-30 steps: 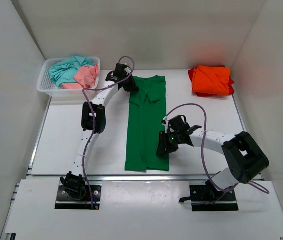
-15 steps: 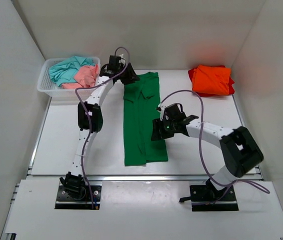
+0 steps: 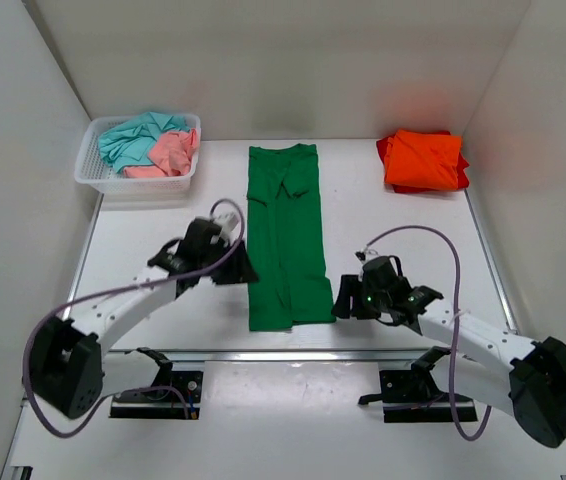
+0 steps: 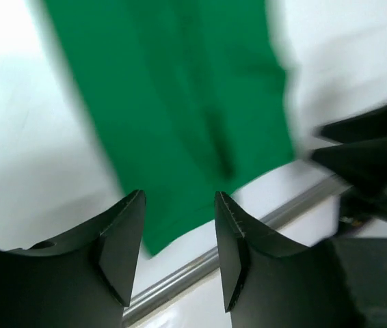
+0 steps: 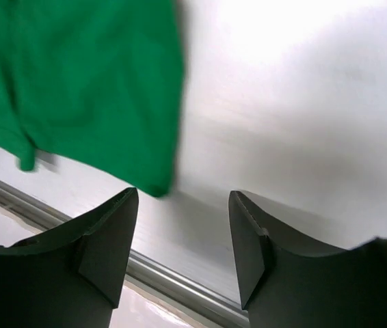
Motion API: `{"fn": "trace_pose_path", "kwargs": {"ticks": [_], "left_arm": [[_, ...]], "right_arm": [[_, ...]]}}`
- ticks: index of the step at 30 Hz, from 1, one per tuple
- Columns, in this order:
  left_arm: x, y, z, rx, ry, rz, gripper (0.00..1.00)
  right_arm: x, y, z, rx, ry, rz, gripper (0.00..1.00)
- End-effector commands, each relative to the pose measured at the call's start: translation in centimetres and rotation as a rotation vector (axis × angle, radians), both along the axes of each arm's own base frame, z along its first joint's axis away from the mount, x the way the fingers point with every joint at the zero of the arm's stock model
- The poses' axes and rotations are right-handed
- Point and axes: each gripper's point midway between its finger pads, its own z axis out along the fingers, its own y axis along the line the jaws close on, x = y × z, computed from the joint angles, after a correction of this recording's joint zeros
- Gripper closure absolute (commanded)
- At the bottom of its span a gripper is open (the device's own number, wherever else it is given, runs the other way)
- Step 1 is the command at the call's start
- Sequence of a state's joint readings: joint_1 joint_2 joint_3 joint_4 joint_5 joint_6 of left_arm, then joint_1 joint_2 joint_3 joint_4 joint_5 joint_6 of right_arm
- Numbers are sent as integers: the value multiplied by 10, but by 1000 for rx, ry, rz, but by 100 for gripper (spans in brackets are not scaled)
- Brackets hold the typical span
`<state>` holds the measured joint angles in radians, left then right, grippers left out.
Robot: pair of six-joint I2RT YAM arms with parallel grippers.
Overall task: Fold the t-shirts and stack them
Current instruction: Rotate the tshirt 90 degrees, then grab the bottom of the folded rectangular tshirt with both arms
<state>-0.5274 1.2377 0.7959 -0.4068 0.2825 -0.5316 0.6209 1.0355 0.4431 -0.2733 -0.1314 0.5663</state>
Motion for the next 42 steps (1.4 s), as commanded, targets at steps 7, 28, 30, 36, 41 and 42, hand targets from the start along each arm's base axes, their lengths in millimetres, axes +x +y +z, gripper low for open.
{"fn": "trace_pose_path", "kwargs": {"ticks": [7,28,30,36,41,42], "left_arm": [[-65,30,-72,-124,82,190,45],[-87,1,-102,-134,127,133,100],[-93,1,-103,-121,140,109,100],[-132,23,-114,-60,192,70,100],[-137,28,-100,-122,186,79,100],[-133,27,-93,-137,177,86,100]], "right_arm": [[-13,-8,-16,117,8,-123,51],[-38,18,-44,99,114,-22,99],[-47,18,-47,86,142,-5,100],[-88,24,-43,85,207,67,100],[-101,24,-30,107,238,125,100],[-90,26,-21,125,203,128,99]]}}
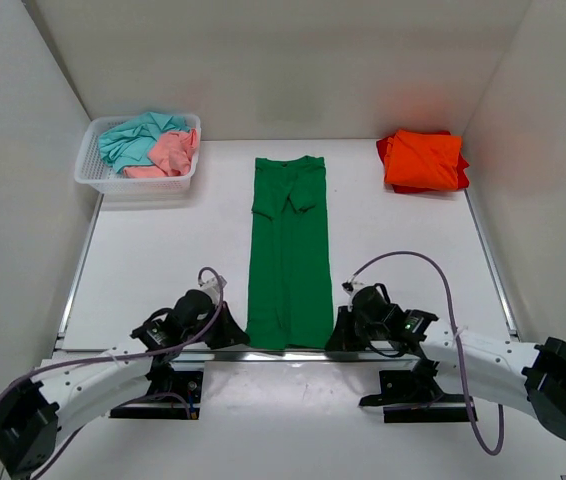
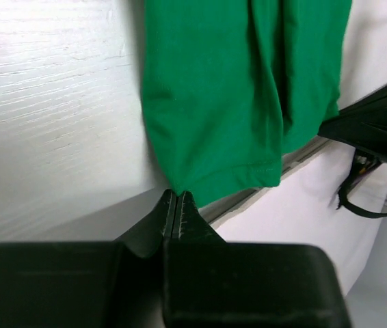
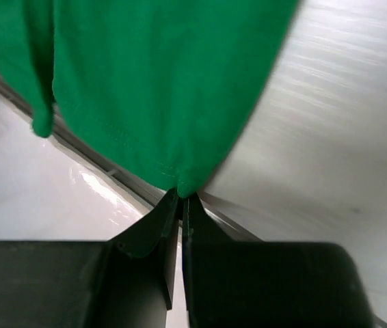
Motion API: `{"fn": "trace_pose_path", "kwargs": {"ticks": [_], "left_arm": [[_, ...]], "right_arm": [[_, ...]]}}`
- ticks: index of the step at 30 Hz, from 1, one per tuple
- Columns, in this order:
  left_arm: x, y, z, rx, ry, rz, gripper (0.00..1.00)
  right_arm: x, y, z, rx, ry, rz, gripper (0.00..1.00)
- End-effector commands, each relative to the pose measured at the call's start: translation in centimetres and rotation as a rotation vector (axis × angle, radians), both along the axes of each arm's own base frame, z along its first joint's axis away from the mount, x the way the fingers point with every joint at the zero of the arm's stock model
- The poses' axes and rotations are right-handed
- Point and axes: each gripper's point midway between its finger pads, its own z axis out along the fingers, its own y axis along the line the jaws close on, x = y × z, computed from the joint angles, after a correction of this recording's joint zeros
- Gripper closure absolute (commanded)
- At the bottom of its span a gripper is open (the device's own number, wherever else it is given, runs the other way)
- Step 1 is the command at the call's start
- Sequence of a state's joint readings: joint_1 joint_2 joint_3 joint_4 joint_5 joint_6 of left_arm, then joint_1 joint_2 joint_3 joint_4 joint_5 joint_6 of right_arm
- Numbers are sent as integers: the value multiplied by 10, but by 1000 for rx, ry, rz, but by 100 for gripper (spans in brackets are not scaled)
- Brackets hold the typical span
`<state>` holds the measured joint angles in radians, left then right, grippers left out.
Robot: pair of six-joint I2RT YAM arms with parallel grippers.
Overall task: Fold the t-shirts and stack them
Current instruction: Grab the bottom of the folded rectangular tshirt with both arms, then fold the folded rectangular tshirt in 1/3 of the way
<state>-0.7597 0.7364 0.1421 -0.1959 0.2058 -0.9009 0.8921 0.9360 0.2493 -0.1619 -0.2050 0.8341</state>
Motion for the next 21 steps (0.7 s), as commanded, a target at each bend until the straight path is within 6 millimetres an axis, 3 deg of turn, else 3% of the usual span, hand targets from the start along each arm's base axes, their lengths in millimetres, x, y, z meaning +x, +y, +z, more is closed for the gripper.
{"fn": "trace_pose_path", "kwargs": {"ticks": [1,4,6,7,8,12,14,16,17,20,21], "left_arm": [[1,5,8,-4,24,15,100],[28,-4,43,-21,-25,10,100],[41,-8,47,10,-23,-23,100],[59,-11,64,-2,-69,-18,100],[69,-14,68,4,-69,-21,100],[117,-10,75,13,-70,15,100],[148,-10,91,11,-109,30,100],[173,-11,87,30,-104,30,100],[188,-13,98,20,-129,36,100],[226,-12,88,40,-114,37,100],[233,-13,89,38,-118,42,100]], "right_arm": [[-1,-10,7,-15,36,23,100],[26,0,42,71,0,75,100],[47,-3,56,84,-33,92,100],[54,1,62,80,-50,125,100],[64,-2,62,65,-31,106,100],[113,-2,86,85,-95,95,100],[143,-1,94,75,-119,89,100],[171,-6,96,51,-144,78,100],[184,-3,98,46,-140,82,100],[225,-5,101,21,-169,73,100],[231,-8,100,12,-164,69,100]]}}
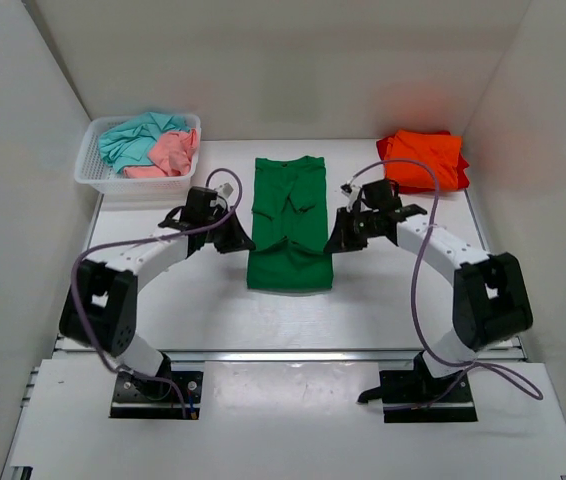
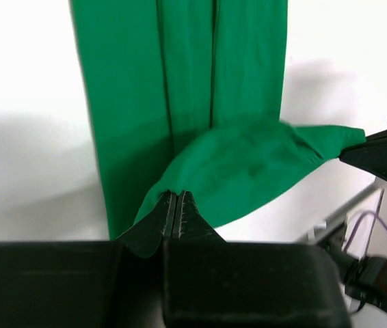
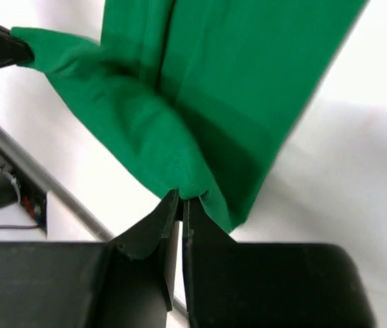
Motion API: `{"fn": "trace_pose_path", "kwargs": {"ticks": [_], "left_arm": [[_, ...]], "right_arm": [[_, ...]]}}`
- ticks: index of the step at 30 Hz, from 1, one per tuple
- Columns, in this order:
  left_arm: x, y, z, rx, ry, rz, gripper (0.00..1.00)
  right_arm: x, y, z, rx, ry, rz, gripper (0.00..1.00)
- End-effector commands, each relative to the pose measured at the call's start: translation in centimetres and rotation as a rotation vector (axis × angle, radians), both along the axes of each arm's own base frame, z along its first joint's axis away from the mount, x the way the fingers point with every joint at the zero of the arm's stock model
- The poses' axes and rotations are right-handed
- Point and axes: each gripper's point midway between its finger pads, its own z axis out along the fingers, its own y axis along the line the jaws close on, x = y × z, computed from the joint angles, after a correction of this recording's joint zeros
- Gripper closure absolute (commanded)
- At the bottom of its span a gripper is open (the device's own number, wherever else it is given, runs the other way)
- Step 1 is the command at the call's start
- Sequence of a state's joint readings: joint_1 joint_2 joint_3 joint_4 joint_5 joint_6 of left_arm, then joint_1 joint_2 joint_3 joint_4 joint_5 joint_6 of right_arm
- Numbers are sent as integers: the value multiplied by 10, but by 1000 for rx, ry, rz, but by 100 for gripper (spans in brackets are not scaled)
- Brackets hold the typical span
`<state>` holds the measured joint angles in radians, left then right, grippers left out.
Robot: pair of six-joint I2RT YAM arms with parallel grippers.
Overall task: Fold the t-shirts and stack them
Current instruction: Fold the folded rectangular tshirt in 1/3 of the way
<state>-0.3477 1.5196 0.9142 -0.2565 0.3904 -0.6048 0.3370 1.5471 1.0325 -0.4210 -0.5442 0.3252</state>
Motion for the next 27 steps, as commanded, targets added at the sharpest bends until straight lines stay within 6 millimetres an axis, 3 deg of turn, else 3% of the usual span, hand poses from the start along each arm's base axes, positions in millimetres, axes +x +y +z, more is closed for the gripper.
{"fn": "trace_pose_path", "kwargs": {"ticks": [1,4,7,8,9,10,11,13,15,16,17,19,20,22,23,25,27], "left_arm": [[37,0,11,-10,-68,-39,100],[67,8,-2,7,-69,-10,100],[92,13,-8,-23,-81,23,90],[101,15,-1,-61,-115,45,77],[109,17,5,-113,-161,72,58],[116,26,12,-151,-224,99,48],[113,23,22,-200,-226,120,45],[108,24,27,-238,-241,116,43],[92,18,22,-211,-211,55,42],[80,16,10,-196,-174,44,42],[73,14,15,-188,-188,35,42],[34,9,-11,-133,-130,25,41],[30,13,-8,-101,-151,61,41],[-10,9,-35,-16,-105,66,42],[-10,16,-32,32,-142,123,43],[-37,18,-50,131,-144,164,43],[-44,22,-54,130,-173,227,42]], "right_arm": [[39,-2,8,-16,-74,36,100],[69,-7,-4,-24,-66,19,100],[102,-11,-13,-38,-88,-20,81],[109,-16,-15,-41,-98,-49,76],[121,-15,-9,-35,-164,-65,64],[122,-21,-10,-53,-181,-100,56],[131,-26,-8,-60,-217,-145,53],[128,-33,1,-59,-246,-203,47],[111,-37,-1,-73,-235,-245,47],[96,-40,-7,-86,-223,-254,48],[91,-36,-7,-86,-222,-271,48],[55,-35,-20,-95,-189,-291,49],[49,-35,-24,-90,-175,-337,50],[18,-34,-38,-100,-126,-392,50],[8,-27,-42,-114,-127,-387,50],[-12,-24,-53,-101,-97,-428,50],[-20,-12,-50,-54,-124,-436,49]]}}
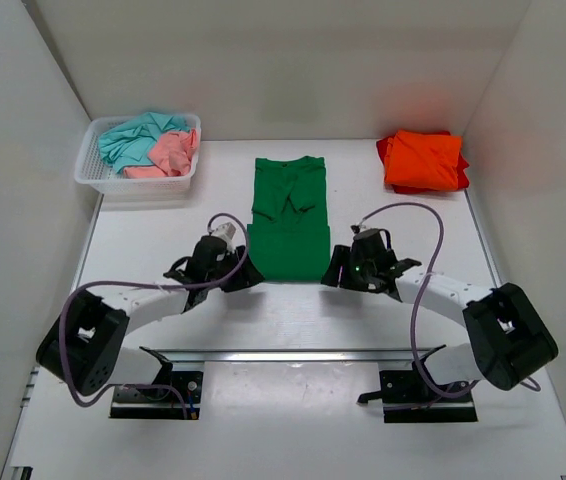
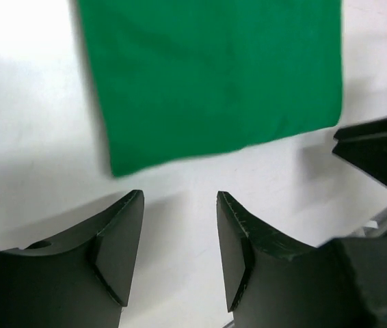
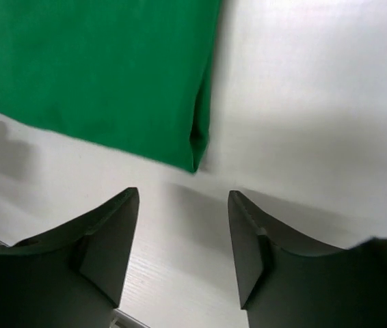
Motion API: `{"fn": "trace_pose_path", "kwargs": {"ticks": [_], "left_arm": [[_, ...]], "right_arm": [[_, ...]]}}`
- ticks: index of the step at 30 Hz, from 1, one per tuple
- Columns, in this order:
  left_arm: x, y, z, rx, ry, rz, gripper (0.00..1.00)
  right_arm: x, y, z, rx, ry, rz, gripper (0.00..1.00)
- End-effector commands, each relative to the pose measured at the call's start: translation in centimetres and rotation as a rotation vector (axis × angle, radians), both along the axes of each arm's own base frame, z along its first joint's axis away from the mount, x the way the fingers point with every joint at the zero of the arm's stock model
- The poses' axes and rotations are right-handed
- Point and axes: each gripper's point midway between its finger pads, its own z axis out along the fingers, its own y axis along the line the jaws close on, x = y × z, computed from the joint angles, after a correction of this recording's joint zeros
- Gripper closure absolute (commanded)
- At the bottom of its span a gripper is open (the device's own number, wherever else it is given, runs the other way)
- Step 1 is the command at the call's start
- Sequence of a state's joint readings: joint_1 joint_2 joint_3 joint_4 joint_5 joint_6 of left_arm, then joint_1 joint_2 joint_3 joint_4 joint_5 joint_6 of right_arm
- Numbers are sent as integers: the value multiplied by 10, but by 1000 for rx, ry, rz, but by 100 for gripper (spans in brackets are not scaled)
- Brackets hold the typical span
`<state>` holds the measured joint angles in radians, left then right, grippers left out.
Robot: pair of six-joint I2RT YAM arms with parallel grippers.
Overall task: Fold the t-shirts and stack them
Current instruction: Fold the folded rectangular tshirt in 1/3 of the way, then grab one side of the 2/3 rectangular tshirt with both arms, then fold the long partially folded tshirt into a neat square
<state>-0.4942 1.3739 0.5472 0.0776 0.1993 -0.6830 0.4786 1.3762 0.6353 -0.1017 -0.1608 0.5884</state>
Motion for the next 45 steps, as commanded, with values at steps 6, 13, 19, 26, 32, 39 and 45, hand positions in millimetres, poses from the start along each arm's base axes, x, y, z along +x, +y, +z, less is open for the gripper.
{"fn": "trace_pose_path", "kwargs": {"ticks": [6,13,19,26,32,39,45], "left_arm": [[11,29,-17,74,-76,234,41],[35,-6,-21,31,-40,156,50],[8,-10,-33,17,48,113,100],[-87,17,-41,94,93,-3,100],[-131,26,-40,14,99,-19,100],[-106,16,12,-67,22,-23,100],[-48,19,55,-151,-14,64,100]], "right_arm": [[12,14,-4,85,-54,-127,43],[25,24,-18,84,-13,-109,57],[6,22,-23,56,25,-79,100],[-77,20,-27,-7,71,81,100],[-128,25,-26,14,101,154,100],[-109,34,23,116,63,237,100],[-49,28,78,240,-15,232,100]]}}
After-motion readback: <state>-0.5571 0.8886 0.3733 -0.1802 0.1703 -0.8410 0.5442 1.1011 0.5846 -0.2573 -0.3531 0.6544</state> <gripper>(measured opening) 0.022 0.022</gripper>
